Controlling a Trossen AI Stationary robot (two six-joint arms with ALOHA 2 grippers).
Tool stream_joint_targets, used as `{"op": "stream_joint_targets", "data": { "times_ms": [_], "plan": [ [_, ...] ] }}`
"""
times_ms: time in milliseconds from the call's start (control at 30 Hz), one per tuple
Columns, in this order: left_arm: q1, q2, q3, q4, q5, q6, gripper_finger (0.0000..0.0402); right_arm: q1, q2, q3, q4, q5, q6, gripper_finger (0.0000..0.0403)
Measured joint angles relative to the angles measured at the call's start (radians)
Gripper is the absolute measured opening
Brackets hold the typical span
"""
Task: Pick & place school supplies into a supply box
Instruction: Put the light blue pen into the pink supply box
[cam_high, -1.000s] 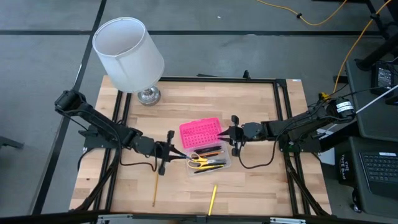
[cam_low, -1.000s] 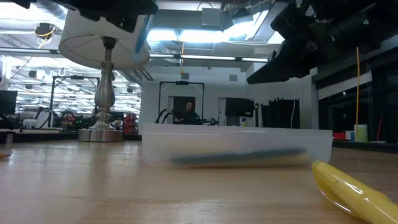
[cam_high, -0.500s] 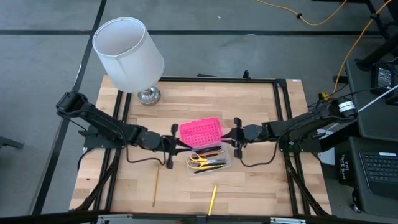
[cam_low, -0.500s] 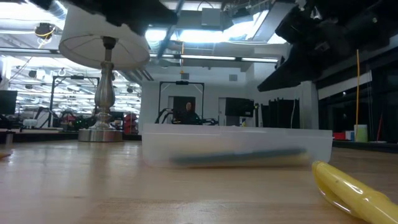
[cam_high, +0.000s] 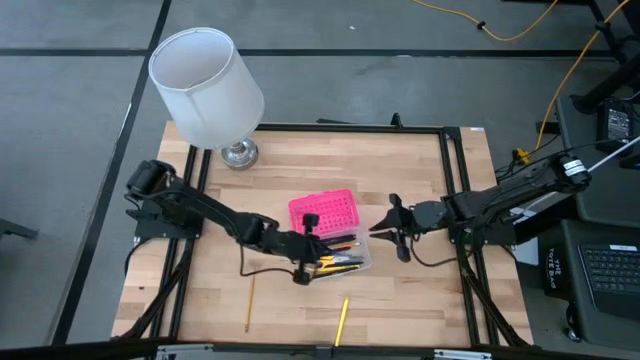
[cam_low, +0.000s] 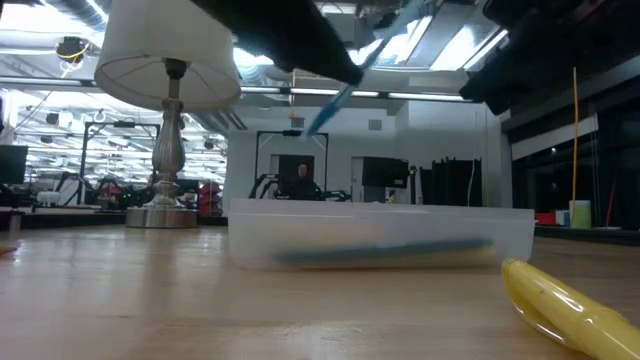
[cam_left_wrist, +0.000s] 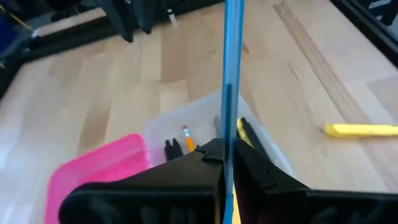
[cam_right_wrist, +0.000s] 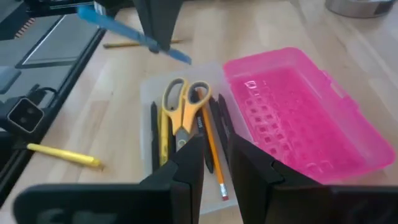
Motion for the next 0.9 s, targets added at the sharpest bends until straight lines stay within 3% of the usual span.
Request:
{"op": "stream_joint_targets", "data": {
  "times_ms": [300,433,900],
  "plan": [
    [0.008,0.135,0.168,-0.197,-0.009,-0.092,0.0004,0.050,-0.011,0.000,-0.028,0.143,-0.001,0.0078],
    [0.019,0.181,0.214,-0.285,-0.036,-0.102,0.0004,0.050,-0.011,0.000,-0.028,0.148,-0.001,0.0078],
    [0.026,0.189,0.228,-0.353,-0.046,-0.129,0.0038,0.050,-0.011,0.000,-0.034,0.148,0.021,0.0078]
  ]
}}
